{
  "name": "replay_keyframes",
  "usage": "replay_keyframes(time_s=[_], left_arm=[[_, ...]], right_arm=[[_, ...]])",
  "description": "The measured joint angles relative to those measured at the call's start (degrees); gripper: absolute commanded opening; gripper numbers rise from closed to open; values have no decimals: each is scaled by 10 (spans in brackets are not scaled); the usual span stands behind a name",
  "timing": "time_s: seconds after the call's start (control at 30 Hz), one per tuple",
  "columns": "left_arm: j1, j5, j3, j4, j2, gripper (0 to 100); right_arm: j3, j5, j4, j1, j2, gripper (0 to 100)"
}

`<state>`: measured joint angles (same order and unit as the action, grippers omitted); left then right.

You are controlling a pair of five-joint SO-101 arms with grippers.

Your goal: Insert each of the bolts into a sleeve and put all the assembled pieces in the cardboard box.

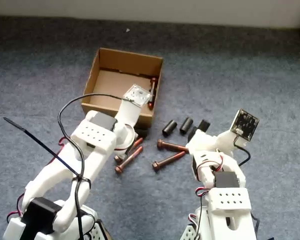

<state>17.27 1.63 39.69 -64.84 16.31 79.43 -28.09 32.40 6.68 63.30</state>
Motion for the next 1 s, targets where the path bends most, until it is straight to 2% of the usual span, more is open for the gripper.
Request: replay_keyframes(time_s=[0.17,0.3,0.47,0.6,0.77,1.0], left_arm=[[-1,19,-1,25,-60,170],[4,62,-32,33,-138,157],[4,66,-91,33,-236,14],[8,55,-121,31,-278,4],[8,-14,-125,12,-265,5],[0,-29,-85,-18,-138,8]], right_arm=[[0,0,0,0,0,5],[0,0,0,0,0,5],[0,0,0,0,0,5],[0,0,0,0,0,5],[0,0,0,0,0,5],[0,0,0,0,0,5]])
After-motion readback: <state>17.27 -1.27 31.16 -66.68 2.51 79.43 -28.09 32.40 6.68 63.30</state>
